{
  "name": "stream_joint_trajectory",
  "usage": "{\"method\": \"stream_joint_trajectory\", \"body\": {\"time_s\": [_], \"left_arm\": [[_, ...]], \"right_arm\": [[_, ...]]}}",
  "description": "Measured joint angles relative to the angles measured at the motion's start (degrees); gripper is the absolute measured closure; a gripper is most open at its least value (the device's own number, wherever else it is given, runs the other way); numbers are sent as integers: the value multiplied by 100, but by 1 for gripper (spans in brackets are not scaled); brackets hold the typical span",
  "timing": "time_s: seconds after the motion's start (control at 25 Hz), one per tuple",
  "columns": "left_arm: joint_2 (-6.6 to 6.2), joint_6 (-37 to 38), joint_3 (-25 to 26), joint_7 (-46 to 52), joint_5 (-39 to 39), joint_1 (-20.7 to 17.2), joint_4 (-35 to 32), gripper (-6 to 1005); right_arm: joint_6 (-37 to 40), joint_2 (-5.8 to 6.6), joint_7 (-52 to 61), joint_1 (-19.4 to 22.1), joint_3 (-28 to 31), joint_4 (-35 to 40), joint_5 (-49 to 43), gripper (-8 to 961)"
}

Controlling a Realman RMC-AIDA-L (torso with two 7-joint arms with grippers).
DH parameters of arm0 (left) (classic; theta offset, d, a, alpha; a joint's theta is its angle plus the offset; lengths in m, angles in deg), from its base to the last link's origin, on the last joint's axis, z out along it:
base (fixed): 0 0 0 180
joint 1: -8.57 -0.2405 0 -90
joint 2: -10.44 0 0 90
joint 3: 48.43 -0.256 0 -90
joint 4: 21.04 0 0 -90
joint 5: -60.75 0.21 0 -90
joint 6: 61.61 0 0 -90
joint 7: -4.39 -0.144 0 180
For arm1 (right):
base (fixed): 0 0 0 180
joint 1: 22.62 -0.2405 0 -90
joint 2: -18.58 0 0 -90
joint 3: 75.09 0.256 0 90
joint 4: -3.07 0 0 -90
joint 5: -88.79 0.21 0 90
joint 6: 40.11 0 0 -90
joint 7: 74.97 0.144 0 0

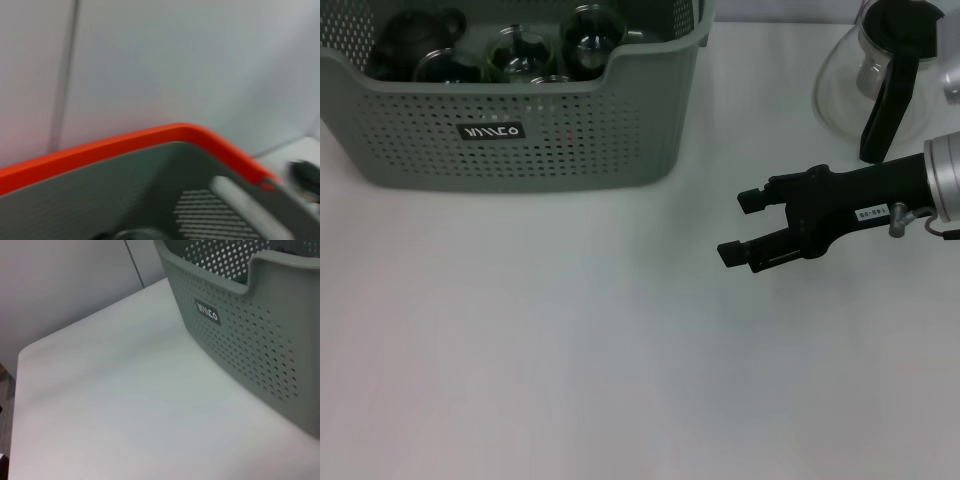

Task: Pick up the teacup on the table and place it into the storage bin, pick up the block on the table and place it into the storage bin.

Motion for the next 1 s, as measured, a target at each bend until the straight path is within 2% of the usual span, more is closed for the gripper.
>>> {"method": "stream_joint_trajectory", "body": {"time_s": [0.16,0.24,0.32,0.36,0.52,0.68,0.8,0.92,1.0], "left_arm": [[5,1281,271,-747,-1183,-314,-146,232],[36,1999,319,-1248,-1853,-482,43,168],[103,2406,305,-1649,-2182,-638,262,128],[133,2473,289,-1786,-2248,-687,316,107],[450,2578,30,-2469,-2307,-1082,629,47],[620,2505,-261,-2956,-2275,-1299,968,47],[635,2371,-324,-3413,-2219,-1361,1396,47],[533,2083,-321,-3840,-1985,-1392,1949,47],[505,1987,-317,-3910,-1900,-1409,2057,47]], "right_arm": [[163,30,-151,4,135,8,27,6],[373,38,-336,10,354,9,56,6],[586,38,-499,16,553,9,59,6],[712,38,-594,19,661,11,61,6],[1197,37,-970,30,1107,2,63,6],[1428,15,-1168,17,1362,-4,71,6],[1473,-6,-1190,-19,1373,-15,72,7],[1430,-49,-1247,-57,1347,-41,54,7],[1351,-88,-1330,-87,1319,-87,39,7]]}}
